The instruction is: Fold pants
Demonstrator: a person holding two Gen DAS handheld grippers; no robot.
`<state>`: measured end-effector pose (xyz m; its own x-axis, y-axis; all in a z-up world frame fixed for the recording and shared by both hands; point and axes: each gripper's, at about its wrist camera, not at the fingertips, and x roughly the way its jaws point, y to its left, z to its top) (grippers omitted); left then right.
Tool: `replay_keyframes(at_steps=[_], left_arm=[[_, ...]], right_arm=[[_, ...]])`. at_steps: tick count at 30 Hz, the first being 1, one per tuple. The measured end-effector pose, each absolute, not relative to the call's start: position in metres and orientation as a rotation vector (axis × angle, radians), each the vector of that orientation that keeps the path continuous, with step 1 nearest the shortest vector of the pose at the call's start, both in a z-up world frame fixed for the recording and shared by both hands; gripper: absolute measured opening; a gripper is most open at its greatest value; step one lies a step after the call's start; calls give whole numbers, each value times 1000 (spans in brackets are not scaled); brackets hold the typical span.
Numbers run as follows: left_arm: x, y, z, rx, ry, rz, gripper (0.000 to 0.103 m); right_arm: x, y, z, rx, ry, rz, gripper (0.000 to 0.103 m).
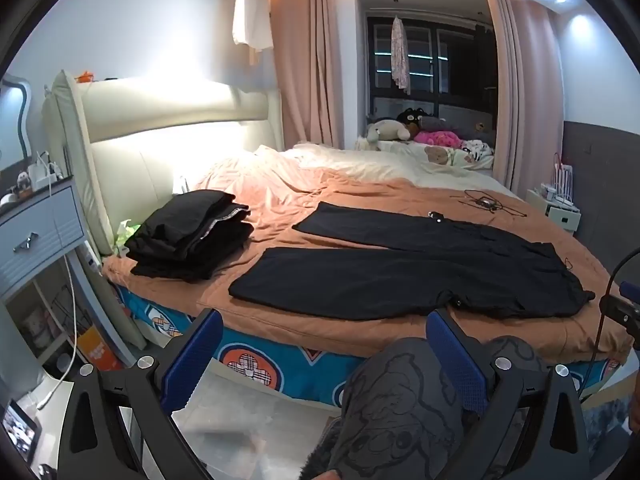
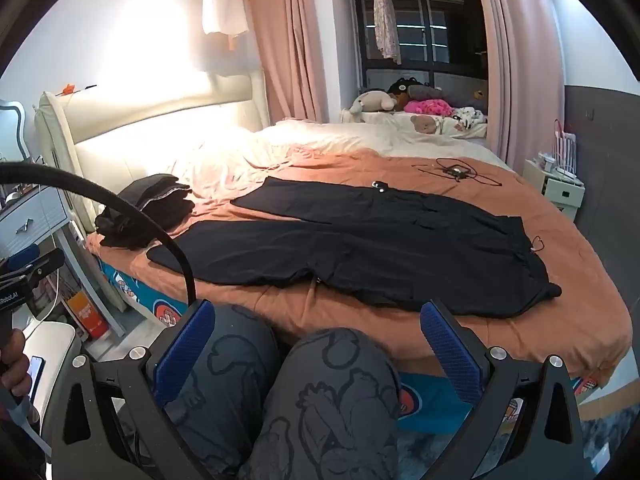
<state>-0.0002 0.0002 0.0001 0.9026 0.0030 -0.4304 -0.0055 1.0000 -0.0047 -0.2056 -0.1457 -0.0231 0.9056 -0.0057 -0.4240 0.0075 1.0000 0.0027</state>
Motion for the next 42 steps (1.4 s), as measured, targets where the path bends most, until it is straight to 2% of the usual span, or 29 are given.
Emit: replay_keyframes(at_steps=[42], left_arm=[[-13,-5,9,-2,384,-41,103]], right_arm=[[-210,-140,-20,-15,423,-32,103]])
